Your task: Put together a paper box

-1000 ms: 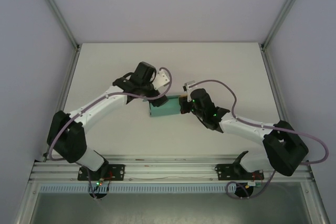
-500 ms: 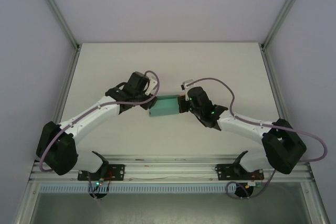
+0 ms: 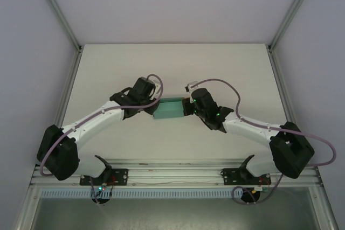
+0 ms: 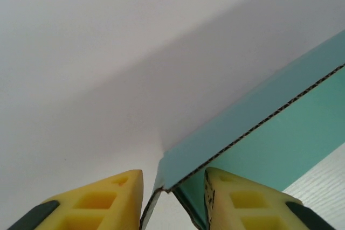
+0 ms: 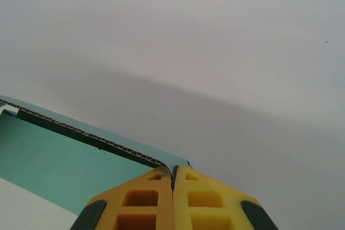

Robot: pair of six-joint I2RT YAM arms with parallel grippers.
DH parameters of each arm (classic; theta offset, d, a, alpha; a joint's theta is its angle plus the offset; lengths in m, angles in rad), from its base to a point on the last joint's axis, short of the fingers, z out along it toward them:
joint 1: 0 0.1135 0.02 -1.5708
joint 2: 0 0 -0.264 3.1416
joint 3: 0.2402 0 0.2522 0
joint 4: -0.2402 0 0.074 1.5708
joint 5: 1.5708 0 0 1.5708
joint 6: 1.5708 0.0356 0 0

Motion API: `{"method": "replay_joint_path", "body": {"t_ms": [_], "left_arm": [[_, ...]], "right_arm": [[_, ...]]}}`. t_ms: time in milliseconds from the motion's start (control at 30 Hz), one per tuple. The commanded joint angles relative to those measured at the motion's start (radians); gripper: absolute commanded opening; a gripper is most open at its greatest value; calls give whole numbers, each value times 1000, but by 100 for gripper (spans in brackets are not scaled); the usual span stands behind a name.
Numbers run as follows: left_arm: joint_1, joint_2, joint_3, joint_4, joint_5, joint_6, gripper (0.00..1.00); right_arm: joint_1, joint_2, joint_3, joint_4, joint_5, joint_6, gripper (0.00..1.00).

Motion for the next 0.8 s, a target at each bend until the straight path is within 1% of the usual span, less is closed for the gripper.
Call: {"method": "replay_joint_path", "body": {"t_ms": [0,67,133,267,367,400,433,500,600,767], "left_arm": [[-17,-43,-27,-18,-44,-48,29],[-19,-49,-37,-16,-60,-63,23],[-18,-51,-43,-9,-63,-67,22],[-20,-44,-39,0,-53,-112,13],[-20,-33,-9,-24,-56,-235,11],[-20,-27,-2,-27,-41,-290,6],[-20,-21,0,-30,-15,-321,5],[-20,-13,0,-50,6,-385,5],[-21,-11,-9,-83,-13,-452,5],[-21,7,-1,-89,47,-516,5]], "right_arm": [[8,22,9,-150,19,21,0],[9,19,15,-159,16,23,0],[13,19,20,-164,16,24,0],[16,30,30,-174,23,32,0],[32,38,40,-183,57,44,0],[38,39,43,-185,74,51,0],[48,43,48,-188,82,56,0],[59,49,53,-192,101,76,0],[75,54,53,-200,129,104,0],[90,64,52,-211,145,154,0]]}}
